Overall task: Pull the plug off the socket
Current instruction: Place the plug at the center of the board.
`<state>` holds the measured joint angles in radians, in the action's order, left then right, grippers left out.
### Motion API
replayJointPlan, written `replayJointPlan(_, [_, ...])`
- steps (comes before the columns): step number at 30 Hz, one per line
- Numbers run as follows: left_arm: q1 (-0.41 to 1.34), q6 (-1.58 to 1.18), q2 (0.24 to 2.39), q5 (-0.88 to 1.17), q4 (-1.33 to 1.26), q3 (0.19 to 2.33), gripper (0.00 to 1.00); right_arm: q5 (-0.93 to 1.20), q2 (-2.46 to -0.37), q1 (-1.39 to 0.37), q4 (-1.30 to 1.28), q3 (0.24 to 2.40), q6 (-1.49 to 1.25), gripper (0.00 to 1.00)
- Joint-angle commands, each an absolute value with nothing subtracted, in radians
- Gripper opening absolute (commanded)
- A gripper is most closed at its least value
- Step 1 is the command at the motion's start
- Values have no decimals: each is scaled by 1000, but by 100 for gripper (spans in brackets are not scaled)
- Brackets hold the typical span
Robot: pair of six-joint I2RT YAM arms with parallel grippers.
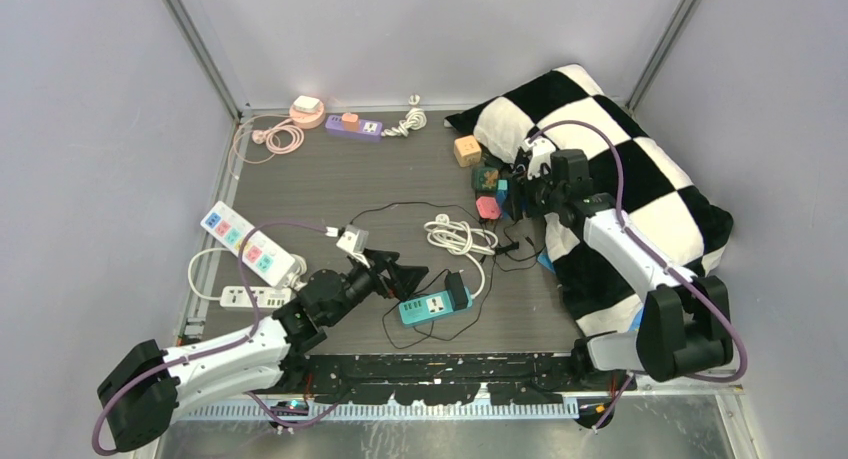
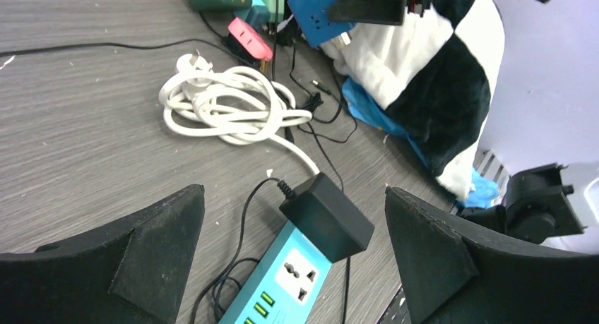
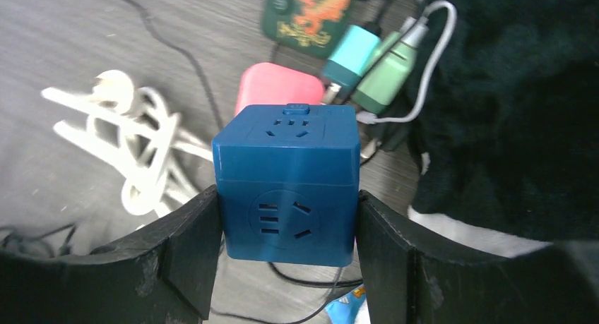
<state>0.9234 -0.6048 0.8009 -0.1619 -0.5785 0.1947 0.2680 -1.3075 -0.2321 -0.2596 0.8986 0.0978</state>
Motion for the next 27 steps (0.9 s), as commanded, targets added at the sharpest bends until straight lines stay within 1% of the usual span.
replayJointPlan(1, [920,-569,796,-116,-580,183,100,109,-1376,-217,-174,925,15,10])
replayJointPlan(3, [920,-567,806,-90,-590,180,100,110,-1403,-211,-173,925,14,17])
replayJointPlan(4, [920,-566,812,-76,-600,178,100,112,-1415,-209,-174,925,14,24])
replayJointPlan(5, [920,-558,820,-48,-617,174,100,112,-1426,-205,-176,927,13,33])
replayJointPlan(6, [920,-548,828,-16,-640,170,100,111,-1437,-203,-181,930,12,39])
replayJointPlan(9, [920,-535,861,82,-702,165,99,109,-1459,-198,-202,946,5,62])
replayJointPlan(12, [920,-535,890,135,-719,177,99,124,-1457,-196,-210,950,4,87])
replayJointPlan(14, [920,-537,909,153,-717,187,99,128,-1453,-194,-209,948,5,96])
replayJointPlan(15, [920,-537,916,156,-717,192,99,132,-1450,-194,-211,949,6,99])
replayJointPlan(16, [920,-538,922,159,-717,194,99,137,-1448,-192,-215,951,8,100])
replayJointPlan(21, [920,-539,918,152,-697,199,99,181,-1411,-193,-256,963,58,100])
replayJointPlan(24, [920,-532,887,138,-639,206,99,253,-1363,-192,-311,971,151,100])
replayJointPlan(27, [920,-521,853,126,-575,215,100,387,-1291,-193,-399,979,279,100])
